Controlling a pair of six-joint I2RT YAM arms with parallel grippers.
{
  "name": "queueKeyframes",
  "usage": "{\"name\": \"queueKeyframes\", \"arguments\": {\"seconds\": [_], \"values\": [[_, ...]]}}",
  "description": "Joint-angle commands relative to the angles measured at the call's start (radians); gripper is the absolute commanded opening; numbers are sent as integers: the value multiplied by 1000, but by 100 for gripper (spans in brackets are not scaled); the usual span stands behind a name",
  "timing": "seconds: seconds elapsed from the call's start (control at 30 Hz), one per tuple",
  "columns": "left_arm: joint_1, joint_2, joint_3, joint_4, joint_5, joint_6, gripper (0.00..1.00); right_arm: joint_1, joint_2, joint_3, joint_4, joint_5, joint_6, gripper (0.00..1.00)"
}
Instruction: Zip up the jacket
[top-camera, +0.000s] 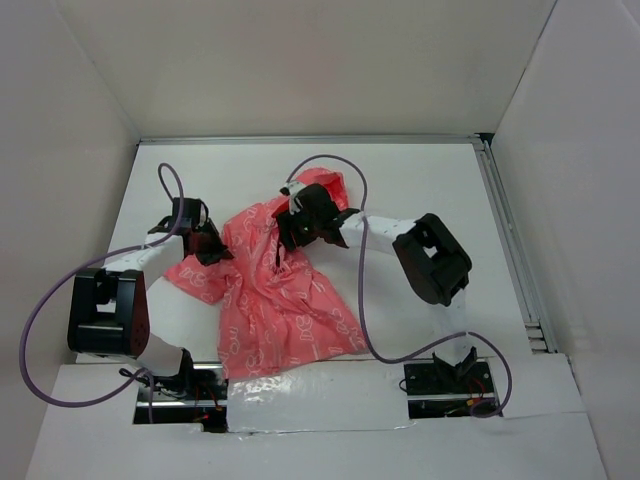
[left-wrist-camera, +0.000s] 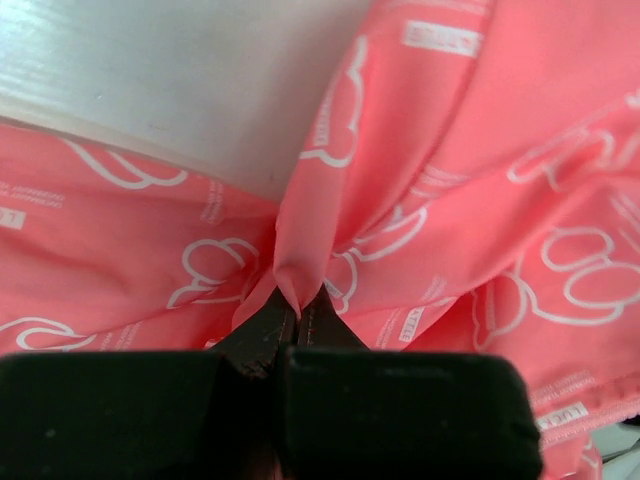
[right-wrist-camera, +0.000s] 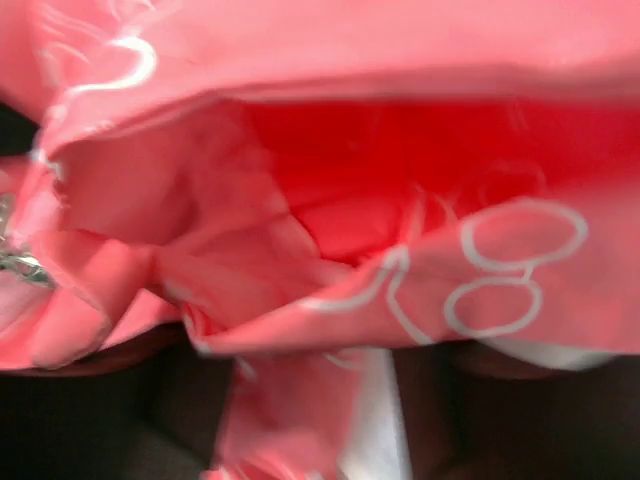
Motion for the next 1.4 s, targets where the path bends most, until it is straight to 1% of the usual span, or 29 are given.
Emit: {"name": "queueKeyframes", "arguments": {"seconds": [0.0, 0.03, 0.07, 0.1, 0.13, 0.2, 0.23, 0.3, 0.33, 0.4, 0.43, 0.5, 0.53, 0.57, 0.63, 0.77, 0.8, 0.9, 1.0, 1.07, 1.1, 1.13, 1.17, 1.2, 1.23, 1.27, 1.3, 1.33, 1.37], "values": [[2, 4, 24, 80, 66, 47, 0, -10, 62, 137, 84, -186, 13, 58], [-1, 3, 24, 85, 90, 54, 0, -9, 66, 153, 82, -183, 18, 44], [-7, 1, 25, 86, 90, 56, 0, -6, 53, 138, 99, -177, 37, 33], [-9, -2, 24, 87, 87, 58, 0, -6, 39, 121, 152, -180, 42, 21], [-13, -8, 25, 88, 84, 59, 0, -4, 21, 71, 188, -159, 51, 0], [-16, -35, 24, 83, 90, 67, 0, -1, -47, 30, 248, -108, 68, 0], [-15, -63, 24, 80, 95, 74, 0, 2, -94, 10, 227, 21, 74, 0], [-18, -100, 30, 74, 90, 82, 0, 5, -145, 13, 170, 71, 59, 0], [-18, -121, 34, 61, 84, 85, 0, 7, -176, 1, 144, 202, 45, 0], [-16, -190, 67, 33, 58, 96, 0, 5, -281, -5, 53, 310, 35, 0], [-16, -216, 79, 12, 57, 100, 0, 2, -356, -2, 15, 413, 18, 0], [-18, -299, 120, -9, 38, 111, 0, 1, -426, 10, -123, 521, -2, 0], [-18, -327, 152, -30, 29, 111, 0, -1, -488, 30, -175, 637, 2, 0], [-16, -379, 171, -45, 5, 110, 0, -4, -521, 44, -282, 689, 7, 0], [-26, -427, 217, -79, -15, 105, 0, -1, -622, 65, -411, 818, 11, 0], [-33, -572, 272, -130, -40, 51, 0, 54, -805, 88, -562, 1002, 21, 0], [-33, -597, 284, -133, -25, 48, 0, 83, -876, 105, -588, 1010, 19, 0], [-35, -648, 347, -170, -15, 36, 0, 93, -966, 139, -648, 1002, 22, 0], [-36, -628, 409, -208, -20, 42, 0, 68, -962, 139, -712, 937, 12, 0], [-36, -565, 419, -213, -26, 51, 0, 22, -937, 125, -763, 902, 18, 0], [-36, -533, 426, -199, -29, 54, 0, -1, -899, 115, -784, 833, 30, 0], [-35, -454, 429, -188, -35, 58, 0, -59, -876, 102, -775, 779, 25, 0], [-27, -404, 435, -153, -34, 67, 0, -96, -821, 90, -775, 651, -4, 0], [-21, -282, 462, -142, -25, 71, 0, -126, -788, 82, -754, 614, -11, 0], [-15, -211, 490, -141, -32, 65, 0, -180, -749, 81, -745, 571, -19, 2], [-9, -142, 520, -141, -35, 71, 0, -203, -652, 97, -749, 523, -31, 10], [-6, 6, 604, -163, -29, 84, 0, -225, -609, 110, -754, 511, -18, 16], [2, 79, 655, -192, -11, 81, 1, -239, -561, 127, -757, 510, -10, 29], [16, 140, 756, -225, 9, 81, 11, -243, -502, 143, -754, 518, 8, 41]]}}
